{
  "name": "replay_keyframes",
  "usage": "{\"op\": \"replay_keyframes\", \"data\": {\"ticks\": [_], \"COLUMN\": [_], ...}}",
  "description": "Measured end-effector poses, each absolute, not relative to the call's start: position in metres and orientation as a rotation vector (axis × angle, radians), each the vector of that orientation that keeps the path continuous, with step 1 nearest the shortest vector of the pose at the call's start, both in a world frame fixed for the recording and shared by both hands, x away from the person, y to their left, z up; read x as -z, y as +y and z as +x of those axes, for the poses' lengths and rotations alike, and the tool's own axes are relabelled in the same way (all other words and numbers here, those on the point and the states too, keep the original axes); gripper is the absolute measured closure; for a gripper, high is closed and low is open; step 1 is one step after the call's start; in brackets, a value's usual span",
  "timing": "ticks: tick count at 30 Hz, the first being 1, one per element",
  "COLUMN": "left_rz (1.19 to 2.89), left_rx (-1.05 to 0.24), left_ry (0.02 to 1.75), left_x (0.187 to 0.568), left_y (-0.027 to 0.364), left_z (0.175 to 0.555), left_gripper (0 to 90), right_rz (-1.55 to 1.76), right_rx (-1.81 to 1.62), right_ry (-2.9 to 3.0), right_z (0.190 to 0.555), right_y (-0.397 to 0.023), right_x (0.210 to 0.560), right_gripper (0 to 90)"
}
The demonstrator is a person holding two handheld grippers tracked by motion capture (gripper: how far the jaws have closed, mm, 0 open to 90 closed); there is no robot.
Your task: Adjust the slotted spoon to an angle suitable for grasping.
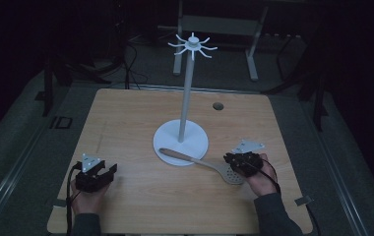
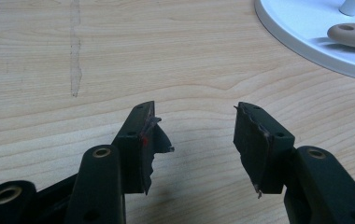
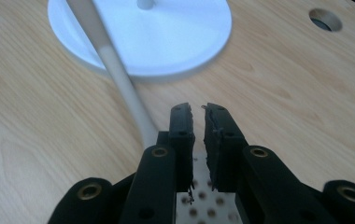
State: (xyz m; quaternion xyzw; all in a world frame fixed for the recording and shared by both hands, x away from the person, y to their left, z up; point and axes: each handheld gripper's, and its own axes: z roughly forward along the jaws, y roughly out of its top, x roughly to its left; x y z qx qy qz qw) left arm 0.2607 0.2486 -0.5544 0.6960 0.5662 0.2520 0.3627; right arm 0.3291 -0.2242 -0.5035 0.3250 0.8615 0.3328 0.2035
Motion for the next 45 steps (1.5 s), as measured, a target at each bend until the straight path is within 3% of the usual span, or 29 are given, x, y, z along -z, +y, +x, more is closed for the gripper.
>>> {"op": "replay_keyframes", "data": {"ticks": [22,35,45], "left_rz": [1.789,1.782,1.773], "left_rx": [-0.647,-0.652,-0.653], "left_ry": [1.457,1.460,1.461], "left_x": [0.554,0.554,0.553], "left_y": [0.249,0.250,0.251], "left_z": [0.261,0.261,0.260], "left_gripper": [48.7,48.5,48.4], "right_rz": [0.844,0.823,0.780], "right_rx": [-0.961,-0.874,-0.845], "right_ry": [2.522,2.659,2.715], "right_z": [0.353,0.364,0.365], "right_y": [-0.183,-0.160,-0.158], "right_x": [0.516,0.542,0.547], "right_gripper": [76.3,64.3,69.3]}}
